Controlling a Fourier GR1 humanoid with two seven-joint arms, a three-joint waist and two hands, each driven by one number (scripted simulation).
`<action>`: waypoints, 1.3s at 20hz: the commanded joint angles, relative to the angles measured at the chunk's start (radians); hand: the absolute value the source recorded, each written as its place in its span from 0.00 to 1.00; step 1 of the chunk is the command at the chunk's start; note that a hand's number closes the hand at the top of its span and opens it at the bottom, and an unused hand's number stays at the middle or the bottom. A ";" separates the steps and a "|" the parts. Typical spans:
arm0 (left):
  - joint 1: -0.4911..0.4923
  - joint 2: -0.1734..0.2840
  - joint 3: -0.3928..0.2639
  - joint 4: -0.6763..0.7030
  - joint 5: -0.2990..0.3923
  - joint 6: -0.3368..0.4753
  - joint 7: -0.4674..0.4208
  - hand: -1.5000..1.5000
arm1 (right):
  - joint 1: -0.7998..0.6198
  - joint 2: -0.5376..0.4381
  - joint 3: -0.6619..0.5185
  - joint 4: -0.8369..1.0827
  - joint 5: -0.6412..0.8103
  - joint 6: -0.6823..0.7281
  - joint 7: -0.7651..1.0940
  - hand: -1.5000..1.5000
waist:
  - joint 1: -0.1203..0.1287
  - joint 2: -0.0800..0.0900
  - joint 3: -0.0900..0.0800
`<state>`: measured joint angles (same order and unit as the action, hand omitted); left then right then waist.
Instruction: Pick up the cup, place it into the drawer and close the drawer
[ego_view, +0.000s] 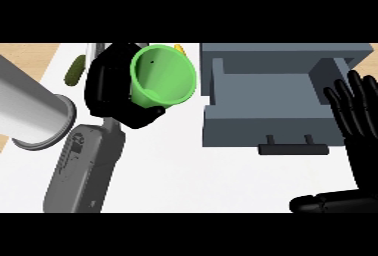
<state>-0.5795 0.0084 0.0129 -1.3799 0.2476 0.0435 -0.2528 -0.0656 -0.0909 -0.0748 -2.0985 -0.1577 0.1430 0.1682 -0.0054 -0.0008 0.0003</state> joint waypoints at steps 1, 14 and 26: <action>-0.139 -0.008 -0.024 -0.039 -0.027 0.114 0.134 1.00 | 0.012 -0.048 -0.065 0.036 -0.068 0.058 -0.018 0.00 | -0.001 -0.001 0.001; -0.450 -0.008 -0.084 0.409 -0.046 0.225 0.044 1.00 | 0.001 -0.034 -0.057 0.037 -0.055 0.046 -0.033 0.00 | -0.025 0.007 0.000; -0.621 -0.008 -0.170 0.710 0.119 0.308 -0.045 1.00 | -0.062 -0.038 -0.070 0.117 -0.048 0.045 -0.058 0.00 | -0.029 0.009 0.000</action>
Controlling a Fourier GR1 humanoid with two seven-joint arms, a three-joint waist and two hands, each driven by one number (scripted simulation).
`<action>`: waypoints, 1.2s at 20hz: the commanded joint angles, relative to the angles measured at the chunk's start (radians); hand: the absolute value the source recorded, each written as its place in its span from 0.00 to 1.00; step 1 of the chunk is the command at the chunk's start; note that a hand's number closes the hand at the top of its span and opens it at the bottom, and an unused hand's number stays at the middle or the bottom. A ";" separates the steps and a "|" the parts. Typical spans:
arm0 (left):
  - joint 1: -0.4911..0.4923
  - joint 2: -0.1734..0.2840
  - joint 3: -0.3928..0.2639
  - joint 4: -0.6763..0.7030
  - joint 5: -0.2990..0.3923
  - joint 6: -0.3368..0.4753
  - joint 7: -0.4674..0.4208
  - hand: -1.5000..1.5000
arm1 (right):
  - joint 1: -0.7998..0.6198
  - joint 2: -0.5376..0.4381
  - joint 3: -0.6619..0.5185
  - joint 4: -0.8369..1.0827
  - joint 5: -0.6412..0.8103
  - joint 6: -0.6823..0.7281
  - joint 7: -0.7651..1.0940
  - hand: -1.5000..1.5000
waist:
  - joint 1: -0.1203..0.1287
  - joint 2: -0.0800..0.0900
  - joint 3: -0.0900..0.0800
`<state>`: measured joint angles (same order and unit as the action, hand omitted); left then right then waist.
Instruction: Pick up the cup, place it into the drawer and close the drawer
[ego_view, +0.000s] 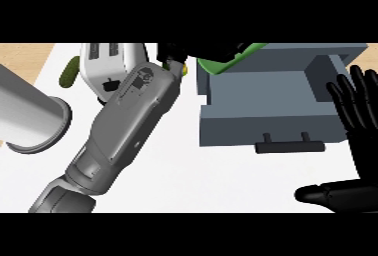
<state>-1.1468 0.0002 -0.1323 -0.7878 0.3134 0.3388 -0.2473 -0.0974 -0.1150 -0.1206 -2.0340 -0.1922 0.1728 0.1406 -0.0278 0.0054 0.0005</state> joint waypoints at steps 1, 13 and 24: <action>-0.069 0.000 -0.102 0.107 0.095 0.077 -0.053 1.00 | 0.022 0.027 0.041 0.004 0.035 -0.004 -0.023 0.00 | -0.016 0.002 0.000; -0.127 0.000 -0.303 0.319 0.248 0.093 -0.113 1.00 | -0.030 0.013 0.036 0.032 0.001 0.017 -0.018 0.00 | -0.062 0.013 0.001; -0.185 0.000 -0.463 0.415 0.257 0.149 -0.058 0.00 | -0.091 0.037 0.062 0.074 0.022 0.004 -0.044 0.00 | -0.091 0.025 0.002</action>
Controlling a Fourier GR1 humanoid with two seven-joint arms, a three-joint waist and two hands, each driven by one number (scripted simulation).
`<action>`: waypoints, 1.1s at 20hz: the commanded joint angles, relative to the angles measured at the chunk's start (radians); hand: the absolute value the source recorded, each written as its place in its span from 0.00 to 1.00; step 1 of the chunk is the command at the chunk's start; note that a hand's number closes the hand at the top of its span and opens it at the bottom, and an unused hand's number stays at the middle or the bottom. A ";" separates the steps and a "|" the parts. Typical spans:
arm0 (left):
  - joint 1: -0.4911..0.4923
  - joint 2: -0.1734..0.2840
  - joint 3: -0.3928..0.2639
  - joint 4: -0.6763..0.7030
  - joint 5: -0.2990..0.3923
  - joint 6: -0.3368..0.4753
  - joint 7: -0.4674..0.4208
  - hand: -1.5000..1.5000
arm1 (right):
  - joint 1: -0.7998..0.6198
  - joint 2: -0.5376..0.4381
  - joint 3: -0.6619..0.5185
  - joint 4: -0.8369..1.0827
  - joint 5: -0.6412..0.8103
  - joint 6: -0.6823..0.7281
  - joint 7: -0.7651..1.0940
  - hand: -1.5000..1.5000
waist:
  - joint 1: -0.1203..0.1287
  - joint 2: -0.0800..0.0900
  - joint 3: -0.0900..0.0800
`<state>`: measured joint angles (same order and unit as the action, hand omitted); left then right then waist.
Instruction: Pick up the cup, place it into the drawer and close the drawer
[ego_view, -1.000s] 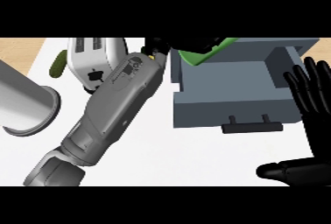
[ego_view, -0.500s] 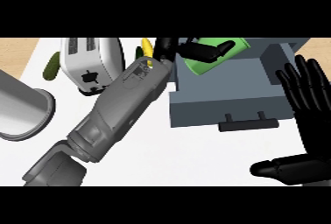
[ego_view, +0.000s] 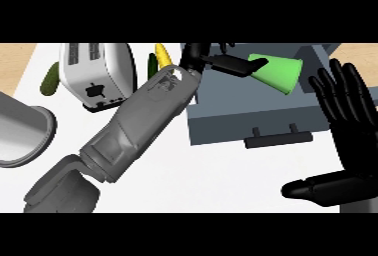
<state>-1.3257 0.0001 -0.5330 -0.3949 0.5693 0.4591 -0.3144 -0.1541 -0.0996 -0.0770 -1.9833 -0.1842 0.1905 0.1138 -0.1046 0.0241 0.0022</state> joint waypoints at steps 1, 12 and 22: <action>0.020 0.000 -0.072 0.016 0.008 0.055 -0.005 0.00 | 0.021 -0.006 0.000 -0.020 -0.022 0.019 0.002 0.00 | -0.018 0.002 0.000; -0.010 0.000 0.002 -0.073 0.186 -0.003 -0.111 0.00 | -0.026 -0.021 -0.039 -0.014 -0.133 0.041 0.047 0.00 | 0.010 -0.003 -0.001; 0.089 0.064 0.098 -0.235 0.223 -0.071 -0.107 0.00 | 0.083 -0.069 -0.054 -0.068 -0.137 0.121 0.023 1.00 | 0.110 -0.029 -0.002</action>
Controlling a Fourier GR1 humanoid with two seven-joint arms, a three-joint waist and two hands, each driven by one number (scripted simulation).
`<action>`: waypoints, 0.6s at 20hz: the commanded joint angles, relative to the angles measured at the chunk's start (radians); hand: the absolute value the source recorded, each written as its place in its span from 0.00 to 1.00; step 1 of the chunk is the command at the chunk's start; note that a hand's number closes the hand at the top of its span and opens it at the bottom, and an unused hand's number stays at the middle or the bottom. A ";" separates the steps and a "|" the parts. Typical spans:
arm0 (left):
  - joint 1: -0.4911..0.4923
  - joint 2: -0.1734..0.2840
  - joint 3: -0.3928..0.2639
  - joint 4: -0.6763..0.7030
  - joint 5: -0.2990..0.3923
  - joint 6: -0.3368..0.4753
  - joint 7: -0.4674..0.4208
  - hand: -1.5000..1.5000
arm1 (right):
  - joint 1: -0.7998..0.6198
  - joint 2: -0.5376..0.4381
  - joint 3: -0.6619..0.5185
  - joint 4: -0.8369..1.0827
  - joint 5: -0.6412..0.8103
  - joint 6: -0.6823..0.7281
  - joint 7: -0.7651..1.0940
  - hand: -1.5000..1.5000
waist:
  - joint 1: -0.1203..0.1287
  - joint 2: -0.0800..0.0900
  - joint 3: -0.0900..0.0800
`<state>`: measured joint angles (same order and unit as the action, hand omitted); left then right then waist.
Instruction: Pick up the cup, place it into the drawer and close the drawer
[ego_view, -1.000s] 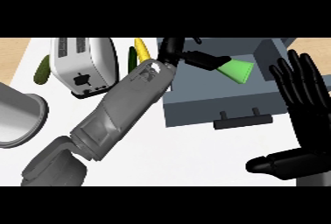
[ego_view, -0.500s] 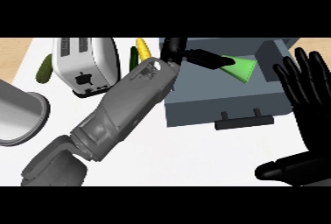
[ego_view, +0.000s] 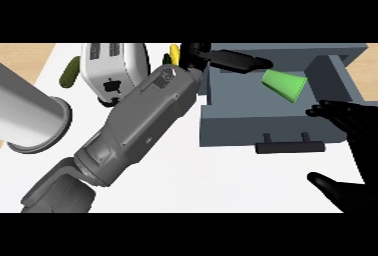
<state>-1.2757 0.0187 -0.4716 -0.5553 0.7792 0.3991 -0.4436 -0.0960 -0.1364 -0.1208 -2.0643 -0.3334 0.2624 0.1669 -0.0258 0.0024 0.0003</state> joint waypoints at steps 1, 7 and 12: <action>0.068 0.057 0.028 -0.074 0.004 -0.015 0.026 0.00 | 0.066 -0.049 0.030 -0.063 0.019 0.069 0.018 1.00 | 0.028 -0.009 -0.001; 0.226 0.166 0.057 -0.287 0.018 0.026 0.062 0.00 | 0.060 -0.141 0.004 -0.054 0.113 0.131 -0.006 1.00 | 0.055 -0.015 -0.001; 0.405 0.260 0.053 -0.511 0.015 0.039 0.111 0.00 | 0.057 -0.136 0.082 -0.059 0.257 0.116 0.024 1.00 | 0.063 -0.014 -0.001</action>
<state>-0.9826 0.2186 -0.4155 -0.9123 0.7976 0.4137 -0.3728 -0.0229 -0.2648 -0.0859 -2.1130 -0.1637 0.3887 0.1548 0.0279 -0.0106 -0.0003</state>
